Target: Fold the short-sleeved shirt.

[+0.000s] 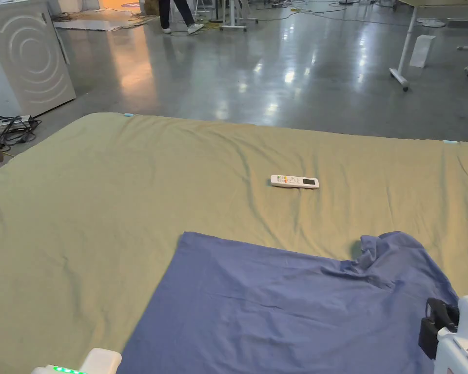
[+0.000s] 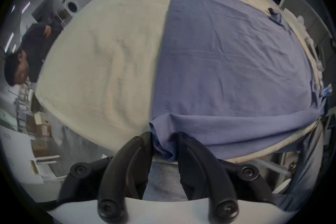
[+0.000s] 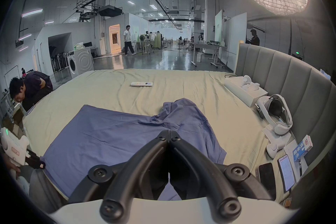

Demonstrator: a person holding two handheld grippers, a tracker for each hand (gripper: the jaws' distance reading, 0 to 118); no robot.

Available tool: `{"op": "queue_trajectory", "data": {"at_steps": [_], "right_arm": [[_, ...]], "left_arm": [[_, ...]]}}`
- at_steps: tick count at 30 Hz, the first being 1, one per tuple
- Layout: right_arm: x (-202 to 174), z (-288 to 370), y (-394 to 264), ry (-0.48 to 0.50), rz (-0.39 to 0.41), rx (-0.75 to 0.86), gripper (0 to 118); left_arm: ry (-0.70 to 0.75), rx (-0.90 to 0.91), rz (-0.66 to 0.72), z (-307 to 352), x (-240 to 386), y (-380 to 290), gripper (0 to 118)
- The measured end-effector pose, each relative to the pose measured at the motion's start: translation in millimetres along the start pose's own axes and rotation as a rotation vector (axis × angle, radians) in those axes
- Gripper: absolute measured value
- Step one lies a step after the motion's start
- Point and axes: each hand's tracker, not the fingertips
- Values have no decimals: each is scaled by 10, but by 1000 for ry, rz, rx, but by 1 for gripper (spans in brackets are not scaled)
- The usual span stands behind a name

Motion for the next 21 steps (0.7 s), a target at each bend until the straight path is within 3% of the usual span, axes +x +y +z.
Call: {"op": "queue_trajectory", "data": {"at_steps": [1,2,3,4,7,11,14,15,19,21], "right_arm": [[17,8,-5,1,-2,-2,0],[35,22,-7,3,-4,-5,0],[59,53,-8,7,-8,-9,0],[100,90,-1,16,-16,-15,0],[271,257,28,41,-35,-43,0],[544,434,10,-6,54,-198,0],[781,494,-137,-45,63,-364,0],[852,514,-226,-54,43,-409,6],[1006,526,-628,-54,13,-605,47],[1023,499,-818,-71,9,-671,53]], "left_arm": [[3,2,-52,-8,54,-4,25],[11,1,-74,-4,77,-8,11],[2,2,-70,0,102,-18,6],[-76,7,-40,-8,124,3,6],[-59,11,-27,13,52,-18,6],[-140,20,65,70,-98,-42,6],[-148,36,84,134,-197,-48,6],[-159,39,94,155,-220,-54,6],[-165,60,104,220,-237,-37,6],[-165,63,97,234,-234,-25,6]]}}
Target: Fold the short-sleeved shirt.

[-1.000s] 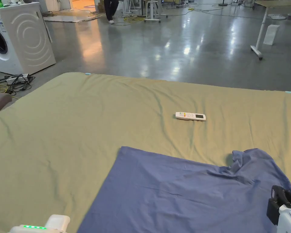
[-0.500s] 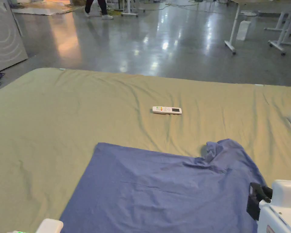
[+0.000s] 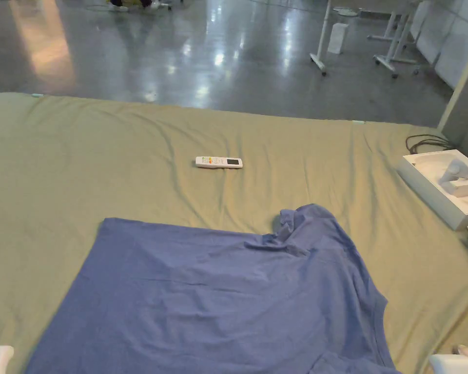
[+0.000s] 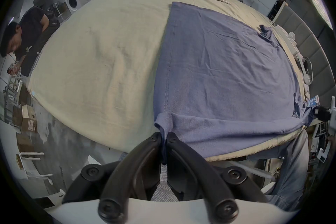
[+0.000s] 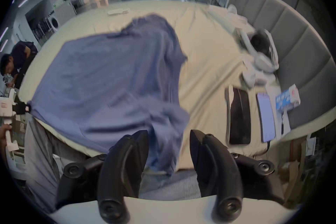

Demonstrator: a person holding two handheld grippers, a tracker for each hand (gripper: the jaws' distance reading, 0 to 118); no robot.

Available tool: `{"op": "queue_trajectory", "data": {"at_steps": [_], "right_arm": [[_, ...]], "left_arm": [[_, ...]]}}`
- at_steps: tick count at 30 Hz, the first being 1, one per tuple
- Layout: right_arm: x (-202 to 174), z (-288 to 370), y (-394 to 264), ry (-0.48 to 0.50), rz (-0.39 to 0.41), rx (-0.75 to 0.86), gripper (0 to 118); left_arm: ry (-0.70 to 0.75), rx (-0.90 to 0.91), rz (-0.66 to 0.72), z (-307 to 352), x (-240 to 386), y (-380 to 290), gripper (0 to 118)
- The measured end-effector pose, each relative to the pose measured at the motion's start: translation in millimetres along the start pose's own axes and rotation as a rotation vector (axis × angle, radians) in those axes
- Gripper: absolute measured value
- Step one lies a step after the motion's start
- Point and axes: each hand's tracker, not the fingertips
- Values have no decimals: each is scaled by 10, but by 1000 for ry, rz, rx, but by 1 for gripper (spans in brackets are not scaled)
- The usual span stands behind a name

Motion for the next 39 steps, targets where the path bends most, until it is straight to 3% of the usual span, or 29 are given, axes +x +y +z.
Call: {"op": "queue_trajectory", "data": {"at_steps": [7,11,12,22,24,39], "right_arm": [[-102,-535,-148,22,-48,-129,53],[-224,-587,-175,39,-10,-108,12],[-257,-572,-169,45,10,-106,8],[-94,-219,-102,97,31,-14,6],[-49,-138,-3,131,-10,47,6],[-34,-503,1421,107,-63,177,6]], "left_arm": [[0,6,-2,-9,10,34,6],[-9,2,11,-22,0,20,6],[-11,2,16,-25,-5,13,6],[-33,118,31,126,-11,132,6],[-46,146,29,161,8,230,6],[-43,255,34,-131,130,1418,6]]}}
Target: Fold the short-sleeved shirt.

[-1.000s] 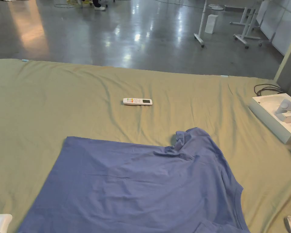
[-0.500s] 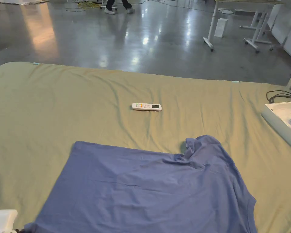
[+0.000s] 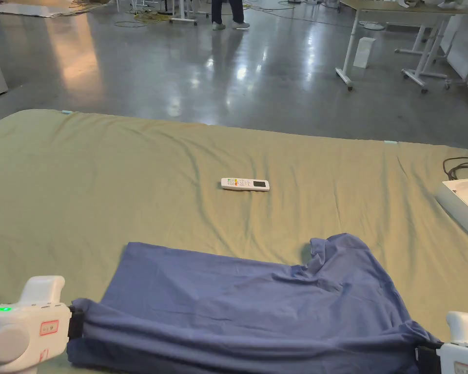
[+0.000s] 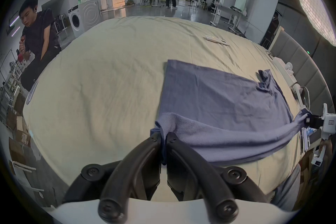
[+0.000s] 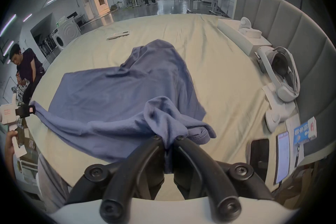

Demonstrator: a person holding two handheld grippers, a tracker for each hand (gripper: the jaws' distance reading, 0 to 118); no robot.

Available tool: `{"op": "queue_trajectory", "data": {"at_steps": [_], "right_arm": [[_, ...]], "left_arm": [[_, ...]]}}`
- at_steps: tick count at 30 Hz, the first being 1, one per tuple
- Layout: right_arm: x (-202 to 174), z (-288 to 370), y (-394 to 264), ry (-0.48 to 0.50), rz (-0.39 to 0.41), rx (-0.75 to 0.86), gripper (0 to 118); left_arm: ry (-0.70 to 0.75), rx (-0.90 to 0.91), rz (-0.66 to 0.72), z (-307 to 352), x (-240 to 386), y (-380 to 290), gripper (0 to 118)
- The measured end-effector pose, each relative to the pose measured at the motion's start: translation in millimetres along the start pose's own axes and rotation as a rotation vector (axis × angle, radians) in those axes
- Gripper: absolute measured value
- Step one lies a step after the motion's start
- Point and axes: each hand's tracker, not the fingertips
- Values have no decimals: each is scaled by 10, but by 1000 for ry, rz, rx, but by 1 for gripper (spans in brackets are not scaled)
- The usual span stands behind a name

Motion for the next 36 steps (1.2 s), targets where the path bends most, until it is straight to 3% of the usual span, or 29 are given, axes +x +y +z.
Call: {"op": "queue_trajectory", "data": {"at_steps": [16,17,20,22,26,32,34,36], "right_arm": [[-40,-1030,299,-60,-33,-122,8],[-53,-1016,296,-64,-31,-117,12],[-101,-868,286,-114,12,-42,34],[-142,-628,302,-104,-2,79,55],[-343,-146,324,-65,6,327,66],[-772,466,352,-29,31,637,65],[-924,593,328,-41,53,711,57],[-1037,638,318,-62,74,749,37]], "left_arm": [[35,-132,-7,-1042,66,389,6],[39,-132,-1,-1034,69,387,7],[67,-94,14,-916,75,384,32],[36,-23,48,-735,67,400,47],[-4,153,66,-319,180,389,48],[6,445,13,341,571,360,48],[5,519,-11,529,715,335,48],[1,569,-32,650,834,317,46]]}}
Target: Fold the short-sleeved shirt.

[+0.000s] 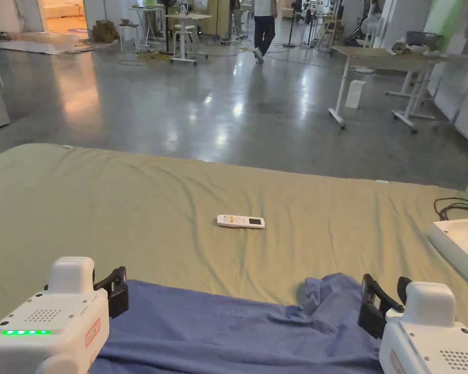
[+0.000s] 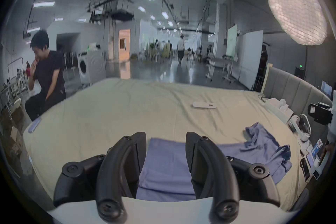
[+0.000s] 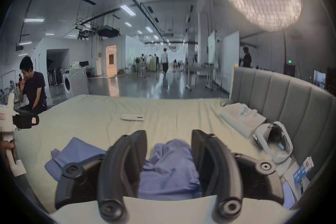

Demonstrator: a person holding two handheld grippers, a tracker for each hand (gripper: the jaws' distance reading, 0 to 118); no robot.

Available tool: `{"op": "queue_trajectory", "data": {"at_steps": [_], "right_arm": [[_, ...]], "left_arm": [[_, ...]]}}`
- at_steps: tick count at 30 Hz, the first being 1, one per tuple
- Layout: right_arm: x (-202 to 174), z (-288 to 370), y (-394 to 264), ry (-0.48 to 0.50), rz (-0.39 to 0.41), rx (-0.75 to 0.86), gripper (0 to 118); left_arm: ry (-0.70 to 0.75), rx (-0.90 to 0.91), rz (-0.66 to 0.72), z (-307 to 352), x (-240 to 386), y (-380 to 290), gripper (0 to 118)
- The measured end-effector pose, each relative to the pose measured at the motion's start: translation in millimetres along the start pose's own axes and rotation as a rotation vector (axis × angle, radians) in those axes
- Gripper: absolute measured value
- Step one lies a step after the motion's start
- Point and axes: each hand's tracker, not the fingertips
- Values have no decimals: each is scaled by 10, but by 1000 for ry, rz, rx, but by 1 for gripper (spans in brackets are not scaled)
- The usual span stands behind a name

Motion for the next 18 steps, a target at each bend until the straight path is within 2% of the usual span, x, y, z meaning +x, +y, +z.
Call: {"op": "queue_trajectory", "data": {"at_steps": [1,3,6,7,9,15,18], "right_arm": [[-54,27,15,-3,-1,9,29],[-132,47,48,4,-16,8,27],[-225,105,62,-9,-24,24,4],[-237,122,58,-11,-22,34,1],[-244,172,57,-4,-21,52,0],[-207,243,76,-11,-28,64,0],[-172,223,78,-13,-43,49,0]], "left_arm": [[-5,29,-10,67,53,27,40],[-27,73,-15,175,163,64,37],[32,123,-48,285,310,114,10],[11,125,-47,311,322,119,9],[-11,133,-52,349,349,122,3],[-17,140,-98,455,370,104,2],[-27,74,-65,412,266,100,2]]}}
